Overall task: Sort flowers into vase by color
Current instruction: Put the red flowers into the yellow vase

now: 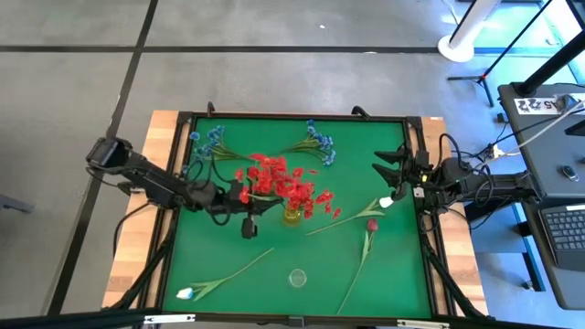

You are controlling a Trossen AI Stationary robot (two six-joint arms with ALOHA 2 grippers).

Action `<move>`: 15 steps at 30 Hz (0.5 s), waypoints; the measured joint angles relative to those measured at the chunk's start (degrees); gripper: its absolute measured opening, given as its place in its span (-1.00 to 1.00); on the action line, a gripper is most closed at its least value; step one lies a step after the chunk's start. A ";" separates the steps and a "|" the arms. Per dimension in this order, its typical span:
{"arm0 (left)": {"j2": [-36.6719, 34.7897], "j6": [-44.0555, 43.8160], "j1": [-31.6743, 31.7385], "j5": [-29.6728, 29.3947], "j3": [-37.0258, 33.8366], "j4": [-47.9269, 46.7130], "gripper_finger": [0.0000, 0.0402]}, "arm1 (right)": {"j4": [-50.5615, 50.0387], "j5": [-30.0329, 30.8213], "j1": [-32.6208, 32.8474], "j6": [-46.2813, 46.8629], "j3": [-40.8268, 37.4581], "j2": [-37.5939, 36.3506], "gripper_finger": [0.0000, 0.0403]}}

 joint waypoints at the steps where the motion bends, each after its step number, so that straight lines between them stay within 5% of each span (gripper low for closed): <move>1: 0.76 -0.13 0.32 0.00 0.00 0.32 -0.96 | 0.01 0.01 0.00 0.00 0.00 0.00 -0.02; 15: 8.21 -3.19 4.41 -0.01 0.00 3.60 -0.94 | -1.78 0.02 0.00 0.15 0.02 0.04 -0.02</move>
